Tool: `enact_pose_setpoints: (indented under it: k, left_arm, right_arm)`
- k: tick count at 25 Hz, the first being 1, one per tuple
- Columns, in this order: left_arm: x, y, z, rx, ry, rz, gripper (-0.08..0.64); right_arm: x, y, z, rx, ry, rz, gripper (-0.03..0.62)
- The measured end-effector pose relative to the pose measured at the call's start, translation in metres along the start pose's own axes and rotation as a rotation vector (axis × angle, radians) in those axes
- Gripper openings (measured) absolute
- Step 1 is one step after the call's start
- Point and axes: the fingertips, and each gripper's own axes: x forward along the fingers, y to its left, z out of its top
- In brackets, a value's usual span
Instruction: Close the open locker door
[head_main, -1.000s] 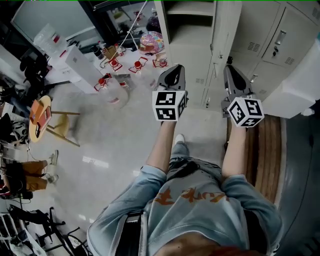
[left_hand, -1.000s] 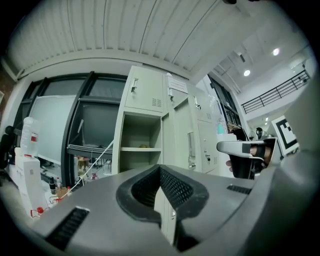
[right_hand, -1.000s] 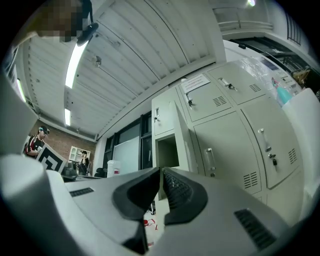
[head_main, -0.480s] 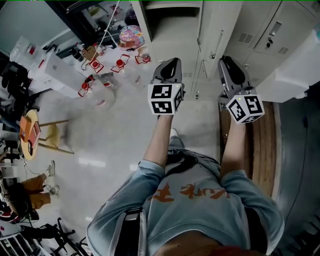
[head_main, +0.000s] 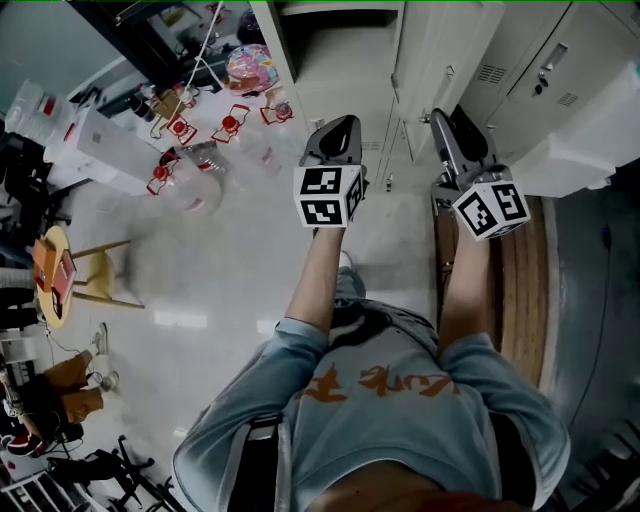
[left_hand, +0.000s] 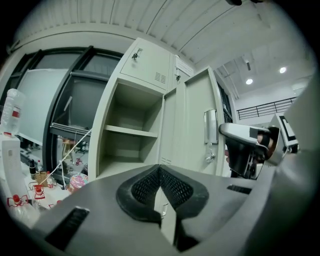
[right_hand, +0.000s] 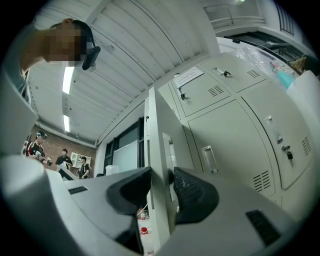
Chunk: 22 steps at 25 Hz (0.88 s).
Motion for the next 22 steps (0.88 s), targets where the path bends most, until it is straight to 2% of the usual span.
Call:
enact_pose_setpoints:
  k: [8, 16, 22]
  left_arm:
    - [0.0, 0.029, -0.015, -0.041, 0.019, 0.047, 0.018]
    - [-0.007, 0.071, -0.018, -0.087, 0.005, 0.111, 0.018]
    - [-0.017, 0.112, -0.012, -0.101, -0.019, 0.172, 0.018]
  right_arm:
    - [0.021, 0.024, -0.01, -0.007, 0.004, 0.116, 0.15]
    - [0.072, 0.07, -0.03, 0.001, 0.068, 0.198, 0.14]
    - [0.11, 0.092, -0.045, -0.018, 0.103, 0.228, 0.126]
